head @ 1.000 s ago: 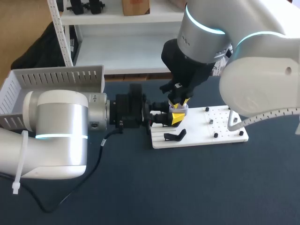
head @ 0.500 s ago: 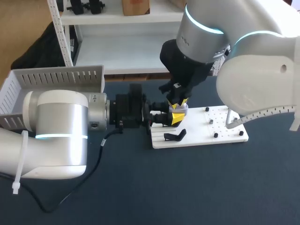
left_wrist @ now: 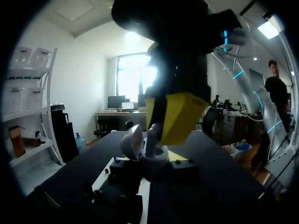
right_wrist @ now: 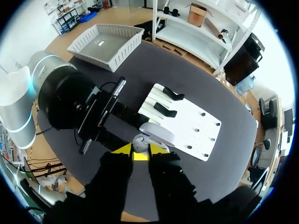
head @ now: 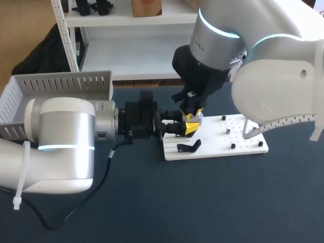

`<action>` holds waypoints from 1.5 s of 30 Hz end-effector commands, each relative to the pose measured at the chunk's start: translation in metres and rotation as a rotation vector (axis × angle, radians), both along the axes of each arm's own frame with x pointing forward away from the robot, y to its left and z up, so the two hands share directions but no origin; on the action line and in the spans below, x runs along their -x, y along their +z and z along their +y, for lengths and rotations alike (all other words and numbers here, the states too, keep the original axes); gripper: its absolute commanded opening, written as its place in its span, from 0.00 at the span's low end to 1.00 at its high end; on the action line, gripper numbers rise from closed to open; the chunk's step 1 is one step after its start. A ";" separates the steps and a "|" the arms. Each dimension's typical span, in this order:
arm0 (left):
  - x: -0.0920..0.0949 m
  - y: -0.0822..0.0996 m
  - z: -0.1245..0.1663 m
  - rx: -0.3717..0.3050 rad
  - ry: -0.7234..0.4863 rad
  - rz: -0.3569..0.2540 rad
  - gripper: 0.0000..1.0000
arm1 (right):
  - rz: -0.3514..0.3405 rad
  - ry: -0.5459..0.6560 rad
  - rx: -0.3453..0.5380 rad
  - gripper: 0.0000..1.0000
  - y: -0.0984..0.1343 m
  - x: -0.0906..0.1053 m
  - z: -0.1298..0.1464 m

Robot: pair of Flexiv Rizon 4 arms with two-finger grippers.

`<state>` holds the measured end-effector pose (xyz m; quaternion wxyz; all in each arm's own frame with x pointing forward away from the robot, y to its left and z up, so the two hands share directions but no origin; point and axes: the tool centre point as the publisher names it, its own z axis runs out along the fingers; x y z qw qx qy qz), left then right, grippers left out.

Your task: Pick up each earbud case from the left stands, insert the matching earbuds, close the lid, and place the case in the box.

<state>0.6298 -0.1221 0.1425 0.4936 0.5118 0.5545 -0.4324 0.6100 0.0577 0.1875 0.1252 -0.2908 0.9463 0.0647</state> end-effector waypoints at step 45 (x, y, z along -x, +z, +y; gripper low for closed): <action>0.000 -0.001 0.000 0.006 0.002 -0.003 0.00 | 0.014 0.003 0.000 0.35 0.002 0.004 0.009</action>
